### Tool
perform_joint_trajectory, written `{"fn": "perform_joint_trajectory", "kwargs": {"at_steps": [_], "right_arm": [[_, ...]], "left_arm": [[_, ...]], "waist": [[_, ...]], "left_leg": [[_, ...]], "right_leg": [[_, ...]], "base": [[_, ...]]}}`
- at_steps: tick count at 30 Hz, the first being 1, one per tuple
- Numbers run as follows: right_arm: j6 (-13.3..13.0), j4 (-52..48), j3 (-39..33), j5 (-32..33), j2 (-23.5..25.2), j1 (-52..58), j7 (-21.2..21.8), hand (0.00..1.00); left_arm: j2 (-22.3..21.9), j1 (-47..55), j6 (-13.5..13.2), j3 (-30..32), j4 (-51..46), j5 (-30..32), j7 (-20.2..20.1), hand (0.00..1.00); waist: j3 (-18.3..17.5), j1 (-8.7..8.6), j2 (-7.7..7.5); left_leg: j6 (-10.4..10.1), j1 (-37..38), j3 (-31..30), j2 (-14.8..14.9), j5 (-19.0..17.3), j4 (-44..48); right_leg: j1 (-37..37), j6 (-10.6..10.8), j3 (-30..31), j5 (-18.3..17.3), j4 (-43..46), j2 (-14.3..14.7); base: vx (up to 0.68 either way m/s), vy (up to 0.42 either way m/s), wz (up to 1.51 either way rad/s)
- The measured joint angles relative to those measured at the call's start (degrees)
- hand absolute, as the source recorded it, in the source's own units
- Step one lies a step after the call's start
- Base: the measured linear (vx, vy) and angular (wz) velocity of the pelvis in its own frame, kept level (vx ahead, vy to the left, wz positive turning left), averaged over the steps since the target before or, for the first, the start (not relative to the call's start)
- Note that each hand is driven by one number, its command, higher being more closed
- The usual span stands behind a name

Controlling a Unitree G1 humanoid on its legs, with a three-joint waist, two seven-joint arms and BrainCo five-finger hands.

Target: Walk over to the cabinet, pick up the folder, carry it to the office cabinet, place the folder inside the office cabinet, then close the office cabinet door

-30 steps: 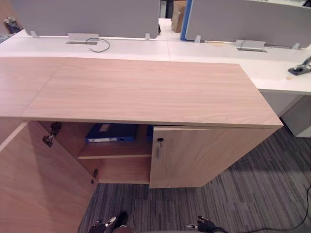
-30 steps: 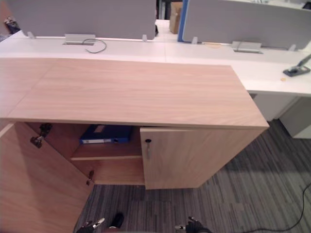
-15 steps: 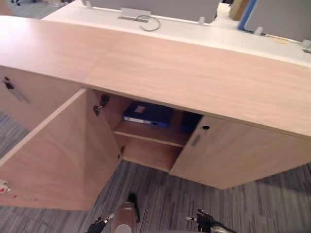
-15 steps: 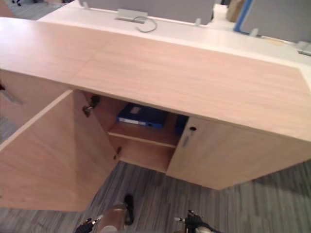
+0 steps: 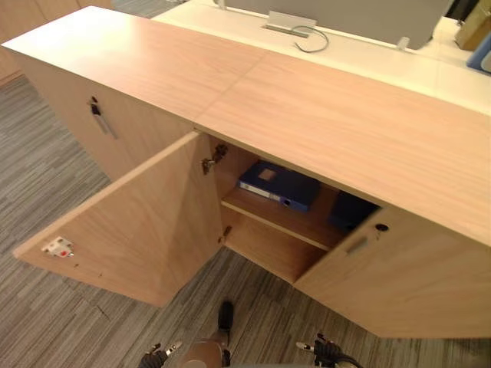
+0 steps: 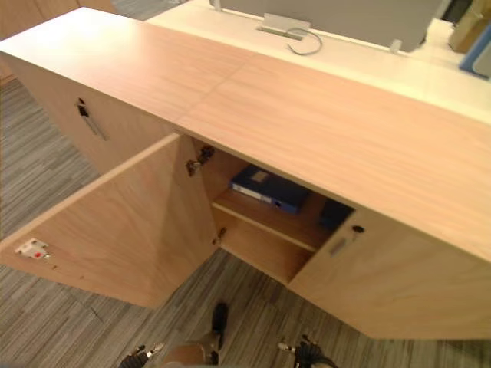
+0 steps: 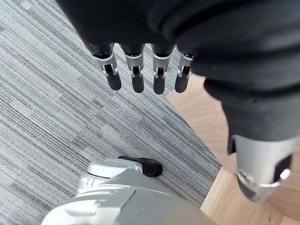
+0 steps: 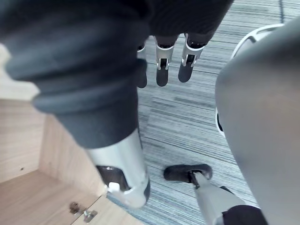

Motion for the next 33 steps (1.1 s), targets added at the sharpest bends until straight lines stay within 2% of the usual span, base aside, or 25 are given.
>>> {"fn": "perform_joint_trajectory", "kwargs": {"at_steps": [1,3,6,8,9,10,12,15,17,18,19,20,21,23,25,27,28,33], "right_arm": [[-0.32,-0.58,0.19,0.01,0.24,0.64,0.02,0.0],[-0.27,-0.35,0.17,0.08,0.24,0.83,0.06,0.0],[-0.28,0.37,0.36,0.0,0.23,0.84,0.24,0.0],[-0.24,0.76,-0.01,-0.83,-0.28,0.93,0.6,0.0],[-0.24,1.42,-0.03,-1.67,0.02,1.08,0.82,0.0],[-0.38,1.64,-0.18,-1.87,-0.24,1.39,0.88,0.0],[-0.34,1.71,0.04,-2.06,-0.46,1.34,0.88,0.0],[-0.38,1.86,-0.06,-1.95,0.13,1.22,0.8,0.0],[-0.38,1.86,-0.54,-1.96,0.04,1.02,0.79,0.0],[-0.36,1.91,-0.82,-1.95,0.08,0.92,0.79,0.0],[-0.38,1.88,-1.93,-1.89,0.06,0.82,0.8,0.0],[-0.36,1.84,-2.33,-1.84,0.05,0.8,0.8,0.0],[-0.23,1.74,-2.43,-1.82,-0.32,0.8,0.8,0.0],[-0.08,1.77,-2.23,-1.96,-0.34,0.84,0.89,0.0],[-0.21,1.03,-2.87,-1.64,0.02,0.82,1.12,0.0],[-0.17,0.36,-2.93,-0.89,0.1,0.71,1.13,0.0],[-0.05,0.46,-2.9,-0.85,0.3,0.81,1.19,0.0],[-0.08,1.03,-2.91,-0.93,1.33,0.95,1.34,0.0]], "left_arm": [[0.44,-0.4,-0.24,-0.65,0.09,0.32,-0.01,0.0],[0.78,-0.75,-0.6,-0.41,0.97,1.18,-0.03,0.0],[0.72,-0.21,-0.69,0.99,0.97,1.14,-0.01,0.0],[0.17,0.54,-0.69,1.93,0.51,-0.01,-0.03,0.0],[0.24,1.01,-0.69,2.97,-0.1,-0.86,-0.06,0.0],[-0.36,2.38,-0.6,3.77,-0.11,-2.23,-0.07,0.0],[-0.43,3.13,-0.56,4.04,-0.1,-3.09,-0.12,0.0],[0.0,2.73,-0.57,4.75,-0.13,-7.31,-1.43,0.0],[0.28,2.36,-0.48,4.63,-0.12,-8.94,-2.51,0.0],[0.27,2.04,-0.34,4.6,-0.09,-9.78,-3.34,0.0],[0.3,1.94,-0.02,4.32,-0.03,-10.12,-4.87,0.0],[0.31,1.86,0.1,4.0,-0.01,-10.12,-5.5,0.0],[0.3,1.91,0.41,3.22,0.11,-10.11,-6.75,0.0],[1.01,1.79,0.65,2.6,1.13,-10.12,-8.11,0.0],[1.2,1.77,0.85,2.34,1.69,-10.05,-8.72,0.0],[1.14,1.37,0.91,2.28,2.2,-9.88,-8.79,0.0],[1.14,1.4,0.9,2.56,2.22,-9.77,-8.83,0.0],[1.15,1.72,0.81,3.94,2.56,-9.35,-9.17,0.0]], "waist": [[-0.34,-0.03,-0.6],[-0.59,-0.02,-1.23],[-1.11,0.44,-1.96],[-2.36,0.59,-2.12],[-2.65,1.26,-2.85],[-3.22,1.51,-2.3],[-3.64,1.39,-2.06],[-2.27,1.75,-3.6],[-1.02,1.68,-3.74],[-0.6,1.9,-3.72],[-0.04,1.81,-3.19],[0.1,1.82,-3.38],[0.18,1.8,-2.09],[-0.15,1.9,-2.8],[-0.47,0.64,-2.81],[-0.23,-0.3,-2.47],[-0.36,0.11,-2.85],[-0.86,0.52,-3.87]], "left_leg": [[-0.05,-0.29,-2.26,-0.04,-0.03,-0.05],[-0.18,-0.4,-4.5,-0.28,-0.12,-0.29],[-0.89,-0.15,-6.12,-0.91,-0.59,-0.31],[-2.98,-0.55,-8.67,-1.14,-2.5,-0.29],[-2.57,-0.97,-7.85,-1.26,-2.81,0.43],[-2.88,-1.16,-5.73,-0.5,-2.89,3.34],[-4.16,-0.55,-6.74,0.28,-0.51,1.03],[-4.62,-0.35,-8.2,0.0,0.04,2.07],[-4.16,-0.86,-4.54,-0.39,-1.76,5.3],[-1.96,-3.09,2.31,0.6,-6.65,10.35],[-1.76,-6.02,10.32,3.33,-12.12,17.23],[-1.56,-6.89,12.95,4.56,-13.5,19.97],[-1.11,-7.39,16.27,6.21,-13.34,21.52],[-0.35,-5.31,17.81,4.65,-11.18,16.65],[-0.02,-0.04,16.88,1.69,-4.46,2.55],[0.4,0.31,15.14,0.57,-1.94,-0.41],[0.48,0.34,14.82,0.06,-2.01,-0.41],[0.9,0.81,13.28,-2.33,-2.84,-0.4]], "right_leg": [[-1.2,1.41,6.92,-2.28,-0.98,2.18],[-1.68,2.73,8.96,-2.91,-4.8,3.0],[-3.66,2.84,8.44,-2.42,-10.45,3.03],[-3.39,3.05,6.38,-1.75,-10.61,3.58],[-3.31,2.09,5.46,-1.1,-11.56,3.29],[-3.02,2.07,4.68,-0.82,-11.96,3.99],[-2.52,2.15,4.21,-0.55,-12.88,5.02],[-0.12,2.09,2.29,0.21,-14.13,6.06],[1.71,2.05,1.78,0.31,-14.06,5.54],[1.61,1.99,1.87,0.41,-14.02,5.4],[1.82,1.98,1.85,0.39,-14.04,5.41],[1.85,1.86,1.82,0.22,-14.2,5.35],[1.83,1.75,2.32,-0.95,-13.6,5.75],[0.86,1.74,4.38,-1.91,-13.27,4.32],[0.37,0.96,7.02,-2.3,-15.09,4.09],[0.47,0.65,6.48,-2.16,-15.24,4.24],[0.78,0.08,6.47,-2.36,-15.53,4.0],[3.34,0.37,4.0,-2.18,-17.32,2.8]], "base": [[0.07,0.005,1.11],[0.03,-0.095,0.92],[-0.06,-0.295,0.78],[-0.04,-0.248,0.73],[0.03,-0.198,0.24],[0.05,-0.232,0.26],[0.08,-0.19,0.28],[0.06,-0.126,0.32],[0.05,-0.04,0.18],[-0.04,0.045,-0.07],[-0.05,0.034,-0.13],[-0.03,0.016,-0.15],[0.01,0.037,-0.17],[0.04,0.047,-0.14],[0.06,0.018,0.19],[0.08,0.013,0.53],[0.09,0.01,0.43],[0.07,-0.018,0.25]]}}
